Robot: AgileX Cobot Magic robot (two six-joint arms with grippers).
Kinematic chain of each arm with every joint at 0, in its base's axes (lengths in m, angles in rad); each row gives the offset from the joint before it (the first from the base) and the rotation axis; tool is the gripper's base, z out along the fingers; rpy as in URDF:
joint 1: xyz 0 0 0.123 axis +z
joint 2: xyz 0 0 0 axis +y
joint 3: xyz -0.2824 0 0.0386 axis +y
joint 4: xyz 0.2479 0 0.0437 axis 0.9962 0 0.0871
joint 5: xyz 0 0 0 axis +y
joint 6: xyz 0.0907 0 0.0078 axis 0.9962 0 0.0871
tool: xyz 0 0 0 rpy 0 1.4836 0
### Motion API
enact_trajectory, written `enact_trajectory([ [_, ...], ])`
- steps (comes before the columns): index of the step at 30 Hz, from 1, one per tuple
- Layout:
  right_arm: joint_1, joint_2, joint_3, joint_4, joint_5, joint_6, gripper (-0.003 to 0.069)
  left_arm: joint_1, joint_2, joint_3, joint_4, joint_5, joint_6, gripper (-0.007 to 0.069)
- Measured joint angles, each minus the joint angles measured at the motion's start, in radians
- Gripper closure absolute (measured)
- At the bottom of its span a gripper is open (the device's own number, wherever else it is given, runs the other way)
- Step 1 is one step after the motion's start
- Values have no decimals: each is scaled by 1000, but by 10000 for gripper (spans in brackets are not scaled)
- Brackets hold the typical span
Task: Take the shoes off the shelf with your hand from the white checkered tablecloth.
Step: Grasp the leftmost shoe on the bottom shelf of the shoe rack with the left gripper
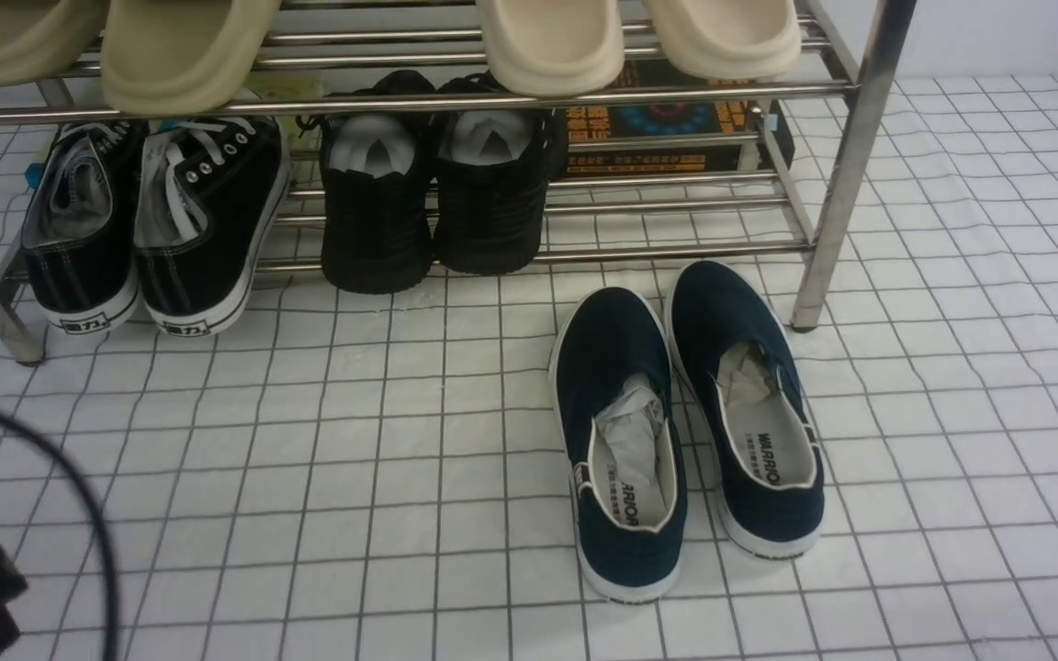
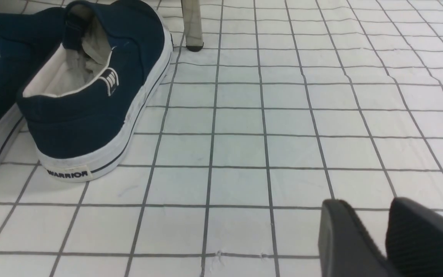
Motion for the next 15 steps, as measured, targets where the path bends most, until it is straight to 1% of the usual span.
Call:
enact_trajectory([
  [1,0,0,0,0,0,0,459,0,87,-33,0,47,61,623],
  [3,0,0,0,0,0,0,457,0,253,-90,-11,80,192,622],
  [5,0,0,0,0,0,0,456,6,319,-134,-15,82,257,620],
  [6,0,0,0,0,0,0,454,28,399,-187,-21,88,295,619],
  [8,0,0,0,0,0,0,451,87,498,-273,-28,97,329,615],
  [11,0,0,0,0,0,0,448,213,614,-401,-41,104,370,613],
  [12,0,0,0,0,0,0,448,231,627,-419,-44,104,374,613],
  [13,0,0,0,0,0,0,448,298,672,-498,-59,104,379,611],
  [15,0,0,0,0,0,0,448,341,701,-545,-73,103,375,610],
])
